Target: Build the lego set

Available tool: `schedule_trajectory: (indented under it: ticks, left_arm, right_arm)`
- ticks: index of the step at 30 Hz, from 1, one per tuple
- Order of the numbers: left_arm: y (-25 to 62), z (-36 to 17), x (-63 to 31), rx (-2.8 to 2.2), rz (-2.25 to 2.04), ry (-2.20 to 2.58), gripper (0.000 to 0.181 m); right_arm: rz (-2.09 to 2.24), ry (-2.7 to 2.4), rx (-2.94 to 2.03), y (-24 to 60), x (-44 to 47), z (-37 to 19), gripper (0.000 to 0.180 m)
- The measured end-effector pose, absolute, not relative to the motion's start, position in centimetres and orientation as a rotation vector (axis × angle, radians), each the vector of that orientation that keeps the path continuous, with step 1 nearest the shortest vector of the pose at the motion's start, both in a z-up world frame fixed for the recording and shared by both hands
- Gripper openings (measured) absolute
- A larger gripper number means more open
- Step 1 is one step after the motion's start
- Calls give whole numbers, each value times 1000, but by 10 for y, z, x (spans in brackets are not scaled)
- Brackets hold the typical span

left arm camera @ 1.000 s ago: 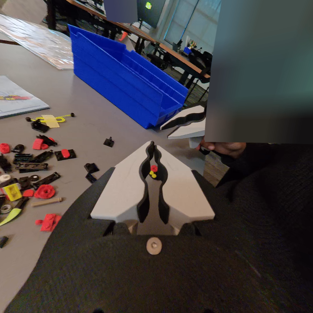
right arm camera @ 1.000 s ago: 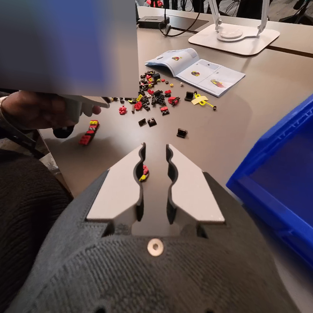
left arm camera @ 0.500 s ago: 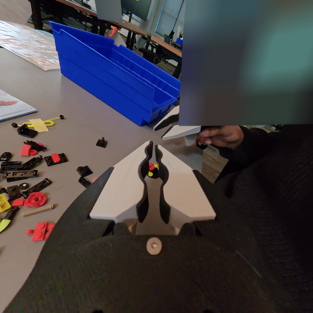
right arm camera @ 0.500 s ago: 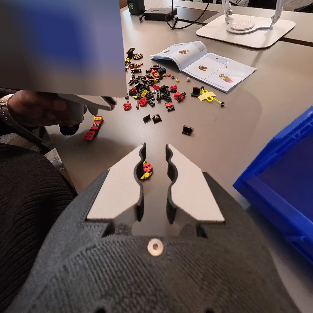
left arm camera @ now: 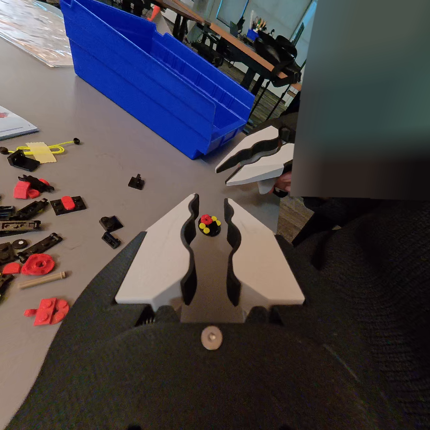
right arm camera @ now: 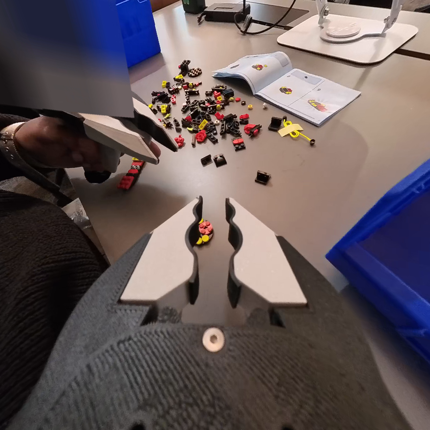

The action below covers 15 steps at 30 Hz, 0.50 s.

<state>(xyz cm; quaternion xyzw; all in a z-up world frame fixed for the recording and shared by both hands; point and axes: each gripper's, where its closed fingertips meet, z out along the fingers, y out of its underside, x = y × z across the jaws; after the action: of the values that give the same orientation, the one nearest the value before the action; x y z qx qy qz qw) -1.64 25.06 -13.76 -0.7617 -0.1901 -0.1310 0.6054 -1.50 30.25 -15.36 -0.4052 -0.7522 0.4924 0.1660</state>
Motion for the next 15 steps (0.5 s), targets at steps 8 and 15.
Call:
schedule_trajectory:
  ticks: [8,15]
  left_arm:
    - [251,-140,-16,-1771,-308,-448,19]
    - [251,-140,-17,-1771,-309,-456,20]
  right_arm:
    - [1397,-2161,-1144,300,-14,-155,17]
    - [1401,-2164,-1144,300,-14,-156,15]
